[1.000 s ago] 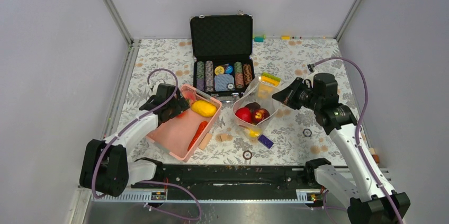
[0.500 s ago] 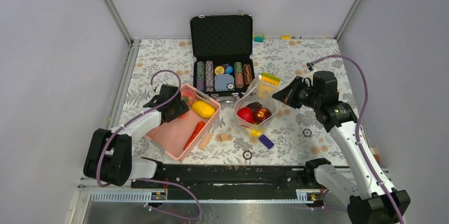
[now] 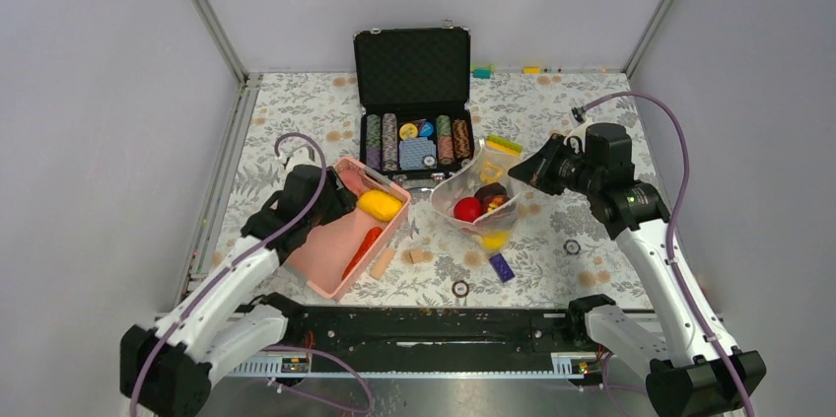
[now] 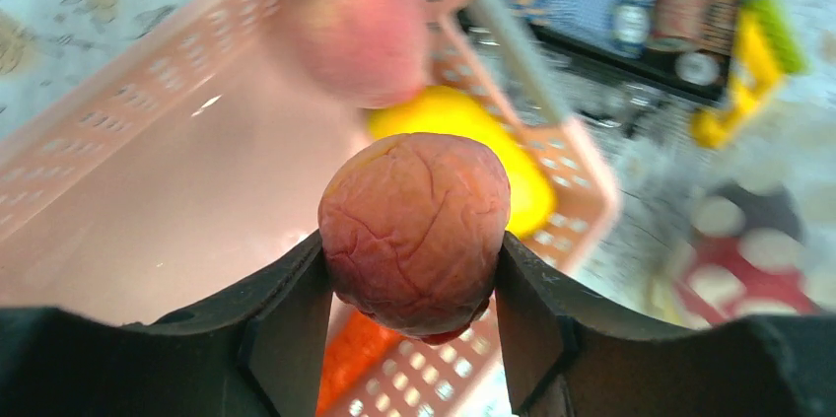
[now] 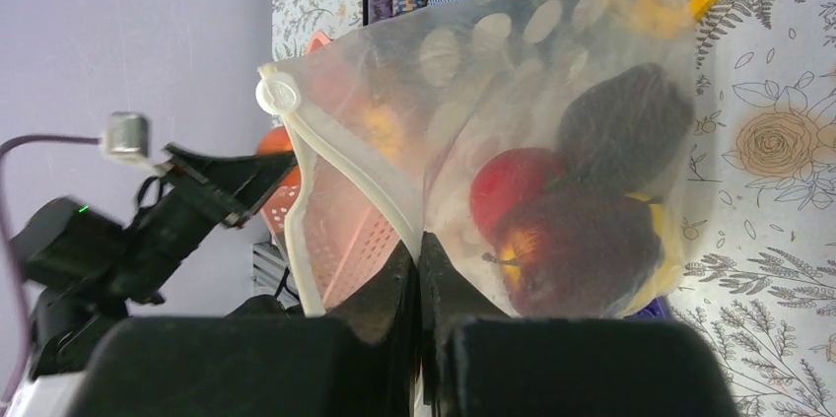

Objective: Place the food in the zip-top bag and seal the zipper
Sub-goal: Pick up the fake fruit from the bin, then place the fake fruit in the zipper food storage bag.

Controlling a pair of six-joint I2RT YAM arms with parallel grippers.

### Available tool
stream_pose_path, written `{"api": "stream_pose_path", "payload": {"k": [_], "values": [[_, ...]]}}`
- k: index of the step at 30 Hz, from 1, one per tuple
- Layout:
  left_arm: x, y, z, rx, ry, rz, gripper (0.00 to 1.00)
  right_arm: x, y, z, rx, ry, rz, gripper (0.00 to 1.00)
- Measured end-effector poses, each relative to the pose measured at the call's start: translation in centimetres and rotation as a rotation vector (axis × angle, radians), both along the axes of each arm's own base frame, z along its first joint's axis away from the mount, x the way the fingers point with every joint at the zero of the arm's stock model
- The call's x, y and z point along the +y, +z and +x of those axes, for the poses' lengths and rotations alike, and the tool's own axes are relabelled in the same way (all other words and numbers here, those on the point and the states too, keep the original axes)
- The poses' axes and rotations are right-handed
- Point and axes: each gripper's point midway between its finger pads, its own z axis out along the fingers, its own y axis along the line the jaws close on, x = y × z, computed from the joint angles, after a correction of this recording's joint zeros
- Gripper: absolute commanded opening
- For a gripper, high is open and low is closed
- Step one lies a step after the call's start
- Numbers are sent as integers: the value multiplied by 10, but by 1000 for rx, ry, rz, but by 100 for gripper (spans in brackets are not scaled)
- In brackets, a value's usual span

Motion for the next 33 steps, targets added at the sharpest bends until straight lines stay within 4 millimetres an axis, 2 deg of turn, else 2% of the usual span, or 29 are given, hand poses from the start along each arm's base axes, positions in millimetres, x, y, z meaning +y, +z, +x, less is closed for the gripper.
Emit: {"api": "stream_pose_path", "payload": {"k": [5,7,10,13,16,19,25,29,32,33], "values": [[-37,76,-17,-200,-165,-61,24,0,2,-2,0,5,-5,0],[-62,107,-24,-274,-276,-108,24,0,2,-2,-1,8,-5,0],[-113,147,-40,-362,-503,-194,24,1,3,-2,0,12,-3,0],[-166,171,-64,-409,-742,-227,24,1,3,-3,-1,14,-4,0],[-210,176,-83,-426,-911,-191,26,1,2,-3,-1,15,-6,0],[-236,175,-96,-435,-1013,-158,27,0,3,-4,-3,15,-7,0],[-259,179,-81,-450,-1019,-118,31,0,6,-7,-10,18,-5,0],[-268,170,-70,-435,-1002,-89,40,0,7,-9,-16,19,-4,0],[-272,159,-65,-411,-994,-66,53,-1,8,-10,-18,19,-3,0],[-273,155,-64,-404,-992,-60,62,-1,8,-10,-19,20,-3,0]]}}
